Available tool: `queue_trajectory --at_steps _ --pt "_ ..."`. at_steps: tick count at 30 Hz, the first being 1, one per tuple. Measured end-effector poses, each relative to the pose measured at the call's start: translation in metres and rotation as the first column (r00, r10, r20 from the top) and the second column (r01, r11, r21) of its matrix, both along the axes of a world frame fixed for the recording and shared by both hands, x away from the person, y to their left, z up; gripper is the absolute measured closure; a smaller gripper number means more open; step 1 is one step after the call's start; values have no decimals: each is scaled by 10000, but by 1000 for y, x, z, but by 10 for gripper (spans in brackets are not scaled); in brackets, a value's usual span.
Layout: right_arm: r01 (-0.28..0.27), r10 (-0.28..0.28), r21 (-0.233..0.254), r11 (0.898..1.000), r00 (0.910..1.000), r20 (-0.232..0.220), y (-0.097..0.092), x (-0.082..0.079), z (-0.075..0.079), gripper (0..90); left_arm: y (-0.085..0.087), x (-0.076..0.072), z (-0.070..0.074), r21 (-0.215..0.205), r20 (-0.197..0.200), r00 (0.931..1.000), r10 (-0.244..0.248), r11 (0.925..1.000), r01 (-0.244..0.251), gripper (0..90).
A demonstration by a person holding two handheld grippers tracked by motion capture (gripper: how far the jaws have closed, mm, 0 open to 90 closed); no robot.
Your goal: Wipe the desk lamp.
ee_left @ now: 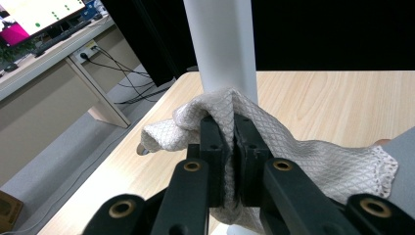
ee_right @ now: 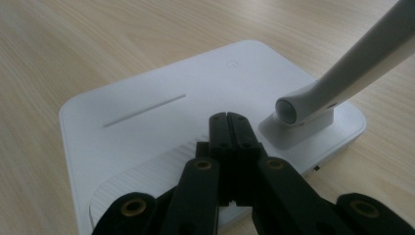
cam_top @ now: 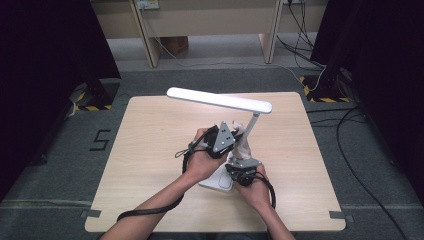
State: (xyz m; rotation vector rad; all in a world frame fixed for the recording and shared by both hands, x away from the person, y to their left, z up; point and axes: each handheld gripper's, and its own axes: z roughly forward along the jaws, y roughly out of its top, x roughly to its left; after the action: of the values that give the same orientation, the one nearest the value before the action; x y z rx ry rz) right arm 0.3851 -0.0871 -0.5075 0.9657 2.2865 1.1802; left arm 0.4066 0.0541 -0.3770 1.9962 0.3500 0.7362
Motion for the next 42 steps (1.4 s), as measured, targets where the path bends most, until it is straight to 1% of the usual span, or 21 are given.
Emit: queue_trajectory --at_steps 6,13,19,27,30,31,32,34,38,42 --pt "-4 4 -2 10000 10000 -38 0 0 0 900 0 1 -2 26 -5 10000 8 10000 -8 841" --pt "-51 51 -14 10000 10000 17 0 1 0 900 0 2 -6 89 -10 10000 81 9999 -81 842" --pt "-22 22 25 10000 10000 -71 0 0 0 900 1 2 -10 174 -20 10000 94 9998 -93 841" --pt "-42 42 2 10000 10000 -30 0 0 0 900 0 3 -14 131 -40 9999 93 9999 -93 841" --pt "18 -18 0 10000 9999 -106 0 0 0 900 1 3 -16 248 12 10000 94 9996 -95 842" --pt "70 -70 -1 10000 9998 -198 0 -1 0 900 1 4 -17 274 -1 10000 92 9996 -92 842" --pt "-94 94 0 10000 10000 11 0 1 0 900 1 4 -18 279 -20 10000 95 9996 -95 842" --pt "-98 98 -10 10000 10000 10 0 1 0 900 2 4 -19 351 -44 9999 107 9993 -105 842" --pt "-185 186 -40 9998 9997 157 0 2 0 900 1 6 -21 408 -71 9999 135 9991 -132 842" --pt "-124 124 -22 9999 9999 14 0 1 0 900 1 7 -24 468 -49 9999 159 9988 -156 842"
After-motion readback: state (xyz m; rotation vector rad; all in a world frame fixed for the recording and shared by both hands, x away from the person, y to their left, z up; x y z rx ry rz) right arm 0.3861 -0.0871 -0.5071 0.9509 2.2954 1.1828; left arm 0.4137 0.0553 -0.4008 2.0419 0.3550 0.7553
